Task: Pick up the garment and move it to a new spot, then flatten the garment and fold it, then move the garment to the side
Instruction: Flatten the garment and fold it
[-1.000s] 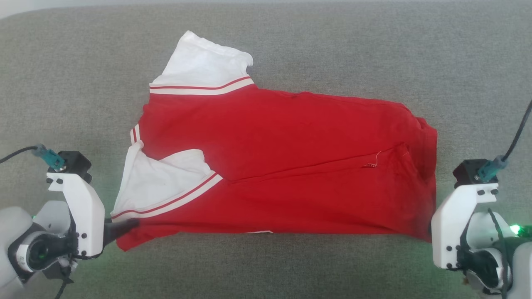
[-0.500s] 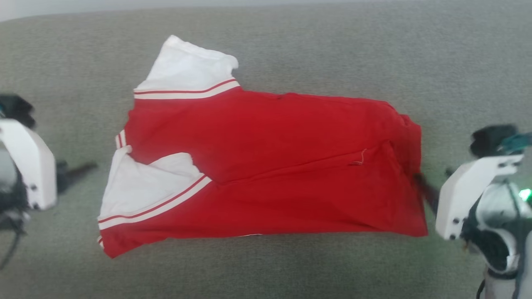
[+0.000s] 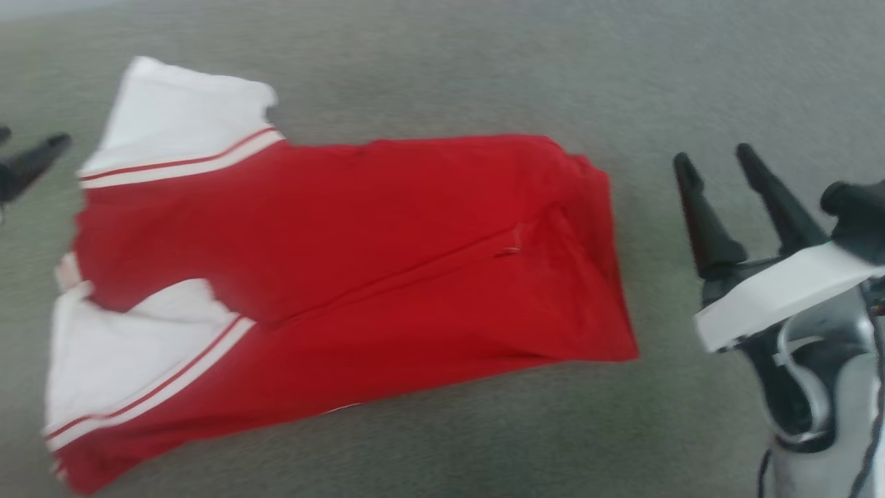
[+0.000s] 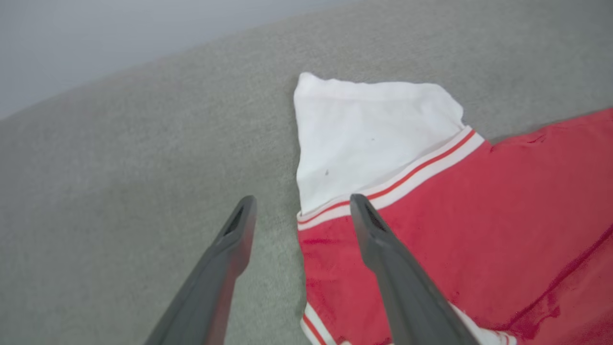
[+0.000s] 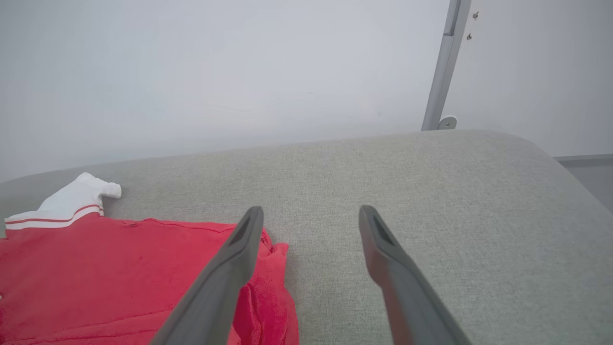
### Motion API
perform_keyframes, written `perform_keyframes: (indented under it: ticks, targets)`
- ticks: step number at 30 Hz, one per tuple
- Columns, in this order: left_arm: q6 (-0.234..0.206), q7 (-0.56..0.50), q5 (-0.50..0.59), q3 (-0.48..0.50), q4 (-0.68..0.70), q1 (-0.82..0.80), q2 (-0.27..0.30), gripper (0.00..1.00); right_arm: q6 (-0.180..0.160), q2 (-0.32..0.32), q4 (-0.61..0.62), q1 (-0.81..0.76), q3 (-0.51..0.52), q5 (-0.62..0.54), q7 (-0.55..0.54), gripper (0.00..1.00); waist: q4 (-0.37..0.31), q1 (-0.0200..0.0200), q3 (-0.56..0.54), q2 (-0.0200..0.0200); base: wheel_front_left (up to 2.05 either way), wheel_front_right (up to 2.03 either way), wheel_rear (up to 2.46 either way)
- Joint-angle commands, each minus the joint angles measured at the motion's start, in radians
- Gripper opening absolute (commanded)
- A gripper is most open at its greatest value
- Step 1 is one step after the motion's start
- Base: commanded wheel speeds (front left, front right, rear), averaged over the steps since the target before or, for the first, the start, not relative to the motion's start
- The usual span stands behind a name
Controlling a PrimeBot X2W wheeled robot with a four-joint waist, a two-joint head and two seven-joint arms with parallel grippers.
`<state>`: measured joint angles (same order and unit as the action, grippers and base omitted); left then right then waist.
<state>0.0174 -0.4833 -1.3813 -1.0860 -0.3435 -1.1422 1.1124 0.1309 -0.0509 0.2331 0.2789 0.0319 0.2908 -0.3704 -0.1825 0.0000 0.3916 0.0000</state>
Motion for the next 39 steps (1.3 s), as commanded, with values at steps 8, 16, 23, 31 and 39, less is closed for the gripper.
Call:
perform_keyframes:
  ticks: [8,16,23,31,39]
  targets:
    - [0.073,-0.022,0.058,0.014,-0.197,-0.123,-0.042,1.00,-0.001,0.001,-0.078,-0.044,-0.114,0.060,0.123,1.00,-0.147,0.0000,0.101,0.0000,0.00,0.00,0.00]
    - [0.096,-0.105,0.088,-0.013,-0.326,-0.193,-0.105,1.00,-0.001,0.001,-0.094,-0.033,-0.142,0.072,0.107,1.00,-0.167,0.0000,0.130,0.0000,0.00,0.00,0.00]
    - [0.100,-0.182,0.102,-0.054,-0.425,-0.199,-0.168,1.00,-0.001,0.001,-0.123,0.019,-0.170,0.076,0.002,1.00,-0.164,0.0000,0.148,0.0000,0.00,0.00,0.00]
    - [0.096,-0.210,0.115,-0.068,-0.511,-0.238,-0.260,0.00,-0.001,0.001,-0.214,0.195,-0.210,0.078,-0.139,1.00,-0.125,0.0000,0.178,0.0000,0.00,0.00,0.00]
    - [0.105,-0.190,0.133,-0.078,-0.549,-0.281,-0.323,0.00,-0.001,0.001,-0.329,0.391,-0.242,0.057,-0.317,1.00,-0.088,0.0000,0.200,0.0000,0.00,0.00,0.00]
